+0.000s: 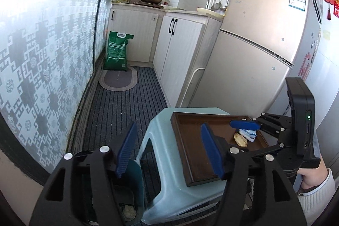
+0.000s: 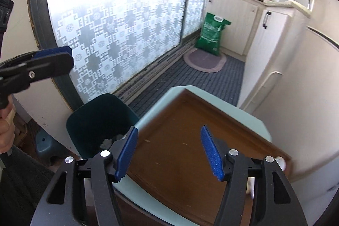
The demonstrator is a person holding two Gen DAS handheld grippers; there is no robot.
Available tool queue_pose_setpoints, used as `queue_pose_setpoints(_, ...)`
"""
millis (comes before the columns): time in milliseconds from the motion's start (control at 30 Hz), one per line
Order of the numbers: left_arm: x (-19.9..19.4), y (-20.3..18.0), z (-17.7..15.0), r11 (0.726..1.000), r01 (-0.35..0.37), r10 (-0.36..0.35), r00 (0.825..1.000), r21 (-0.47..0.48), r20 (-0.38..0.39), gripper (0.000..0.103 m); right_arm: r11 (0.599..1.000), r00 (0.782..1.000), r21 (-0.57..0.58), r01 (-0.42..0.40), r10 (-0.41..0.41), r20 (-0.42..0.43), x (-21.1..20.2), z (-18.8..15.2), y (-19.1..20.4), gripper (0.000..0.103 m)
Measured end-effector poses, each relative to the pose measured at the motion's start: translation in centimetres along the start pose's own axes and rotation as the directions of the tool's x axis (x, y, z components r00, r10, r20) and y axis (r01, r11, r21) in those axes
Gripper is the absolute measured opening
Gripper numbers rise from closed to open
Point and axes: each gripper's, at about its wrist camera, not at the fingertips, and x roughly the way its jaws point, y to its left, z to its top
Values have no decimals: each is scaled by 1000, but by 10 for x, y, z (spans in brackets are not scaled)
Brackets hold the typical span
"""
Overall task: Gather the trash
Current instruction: 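Move both tools back over the wooden tray, then grasp the blue-and-white wipes pack with the right tool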
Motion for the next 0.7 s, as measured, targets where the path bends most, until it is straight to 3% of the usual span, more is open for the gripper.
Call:
queue_pose_setpoints(233, 34, -40, -5, 998, 54, -52, 997, 43, -64, 67, 993, 993, -27, 114, -115, -12, -20, -34, -42, 62)
queue_pose_setpoints(700, 91, -89, -23, 989, 93, -72, 981, 111, -180, 71, 985, 982, -71, 160, -166, -93, -14, -86, -76, 62)
